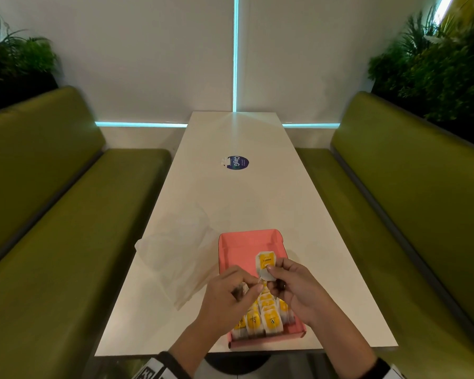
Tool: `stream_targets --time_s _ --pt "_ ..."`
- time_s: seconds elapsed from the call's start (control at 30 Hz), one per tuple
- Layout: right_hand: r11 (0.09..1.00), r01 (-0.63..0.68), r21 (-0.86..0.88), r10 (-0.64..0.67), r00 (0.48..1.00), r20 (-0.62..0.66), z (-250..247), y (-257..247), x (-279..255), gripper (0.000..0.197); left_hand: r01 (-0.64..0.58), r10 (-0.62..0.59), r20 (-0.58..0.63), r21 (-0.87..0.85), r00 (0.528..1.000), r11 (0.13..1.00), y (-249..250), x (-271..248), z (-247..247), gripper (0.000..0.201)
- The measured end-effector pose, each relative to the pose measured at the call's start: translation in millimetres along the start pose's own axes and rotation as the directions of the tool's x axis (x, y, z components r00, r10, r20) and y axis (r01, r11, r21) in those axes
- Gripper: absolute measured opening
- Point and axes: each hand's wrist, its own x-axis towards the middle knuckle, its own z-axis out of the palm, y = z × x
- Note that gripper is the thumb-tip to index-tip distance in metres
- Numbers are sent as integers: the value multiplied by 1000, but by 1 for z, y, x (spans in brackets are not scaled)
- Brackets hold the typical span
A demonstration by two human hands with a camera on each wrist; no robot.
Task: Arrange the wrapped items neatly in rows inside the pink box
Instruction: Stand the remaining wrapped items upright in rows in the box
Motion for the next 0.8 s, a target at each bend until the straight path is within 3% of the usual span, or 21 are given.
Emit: stream_targets --time_s 0.27,0.37,0.47,0.6,0.67,0.73,0.8 --pt "969 135 -208 -142 990 -19 0 0 -1 6 38 -42 149 30 988 999 -4 -2 1 21" --pt "956 150 -251 -158 987 -11 -4 -2 -1 10 83 -85 111 22 990 996 -8 -4 -1 25" --pt "944 166 -284 -169 985 16 -6 -3 -2 16 217 -217 37 3 975 976 -8 0 -3 32" --pt "917 191 -350 -183 981 55 -5 -4 -7 9 379 -353 164 -167 921 910 -2 6 -1 49" --pt "903 212 -374 -194 977 85 -4 -5 -10 5 374 -344 195 -151 919 915 -1 6 1 31" --pt "887 246 -390 -215 969 121 -5 -7 -12 19 381 -357 177 -122 917 917 -2 7 2 8" --pt "836 285 -468 -230 958 172 -7 -10 -12 37 374 -352 178 -108 919 921 -3 6 1 14"
